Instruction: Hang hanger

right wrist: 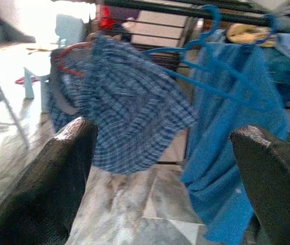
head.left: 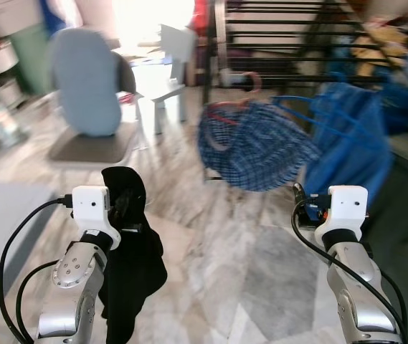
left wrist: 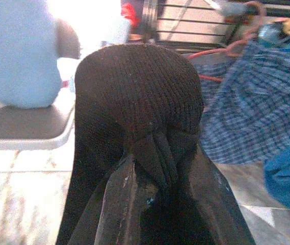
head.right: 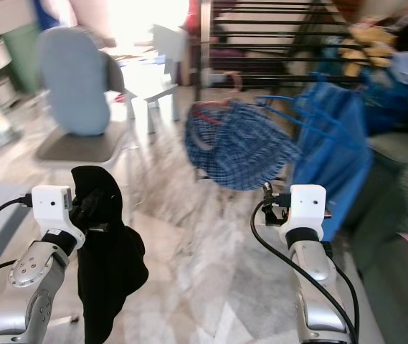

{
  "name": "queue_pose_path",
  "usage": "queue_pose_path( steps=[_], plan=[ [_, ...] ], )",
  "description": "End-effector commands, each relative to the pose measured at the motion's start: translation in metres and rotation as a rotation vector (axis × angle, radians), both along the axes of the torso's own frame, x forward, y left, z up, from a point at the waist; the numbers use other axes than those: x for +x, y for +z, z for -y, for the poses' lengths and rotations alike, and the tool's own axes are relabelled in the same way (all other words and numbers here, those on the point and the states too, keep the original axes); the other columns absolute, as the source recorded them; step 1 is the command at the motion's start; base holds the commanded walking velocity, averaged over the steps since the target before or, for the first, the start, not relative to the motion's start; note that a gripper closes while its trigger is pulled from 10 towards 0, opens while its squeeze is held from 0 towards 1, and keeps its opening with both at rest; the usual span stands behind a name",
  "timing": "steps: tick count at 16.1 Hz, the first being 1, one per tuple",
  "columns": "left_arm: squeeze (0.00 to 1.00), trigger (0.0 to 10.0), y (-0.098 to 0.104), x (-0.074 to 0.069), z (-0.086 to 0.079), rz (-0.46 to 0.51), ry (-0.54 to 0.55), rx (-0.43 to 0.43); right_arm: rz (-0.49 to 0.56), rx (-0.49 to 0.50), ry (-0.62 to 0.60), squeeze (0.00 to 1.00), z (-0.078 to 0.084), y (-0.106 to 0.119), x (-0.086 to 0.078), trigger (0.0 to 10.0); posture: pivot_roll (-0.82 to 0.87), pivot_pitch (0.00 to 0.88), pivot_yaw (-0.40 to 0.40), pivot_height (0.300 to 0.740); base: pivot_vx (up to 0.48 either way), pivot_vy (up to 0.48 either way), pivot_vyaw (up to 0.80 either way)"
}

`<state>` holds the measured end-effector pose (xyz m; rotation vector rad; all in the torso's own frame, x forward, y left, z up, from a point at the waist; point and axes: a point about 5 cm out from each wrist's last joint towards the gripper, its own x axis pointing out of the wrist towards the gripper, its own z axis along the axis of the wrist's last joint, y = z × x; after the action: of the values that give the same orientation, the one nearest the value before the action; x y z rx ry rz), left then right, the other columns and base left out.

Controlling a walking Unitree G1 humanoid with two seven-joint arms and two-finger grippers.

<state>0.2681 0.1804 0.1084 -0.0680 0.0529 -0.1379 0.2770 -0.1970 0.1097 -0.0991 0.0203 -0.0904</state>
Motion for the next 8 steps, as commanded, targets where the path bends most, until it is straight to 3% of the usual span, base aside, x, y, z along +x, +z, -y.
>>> queue_pose_path(
  steps=[1, 5, 8],
  plan=[
    [0.00, 10.0, 0.0070, 0.0037, 0.0055, 0.037, -0.034, -0.009, 0.011, 0.000, 0.002, 0.00, 0.0000, 0.0056, 0.0048, 10.0, -0.09, 0.000, -0.002, 0.740, 0.360, 0.000, -0.80],
    [0.00, 10.0, 0.0042, 0.0006, 0.0102, 0.025, -0.059, -0.010, 0.013, 0.001, 0.007, 0.00, -0.0017, 0.0059, 0.0062, 10.0, -0.09, 0.000, -0.004, 0.740, 0.480, 0.000, -0.72],
    [0.00, 10.0, 0.0042, 0.0010, 0.0104, 0.022, -0.064, -0.012, 0.016, 0.005, 0.014, 0.00, -0.0045, 0.0059, 0.0087, 10.0, -0.09, 0.000, -0.004, 0.740, 0.480, 0.000, -0.29]
  ],
)
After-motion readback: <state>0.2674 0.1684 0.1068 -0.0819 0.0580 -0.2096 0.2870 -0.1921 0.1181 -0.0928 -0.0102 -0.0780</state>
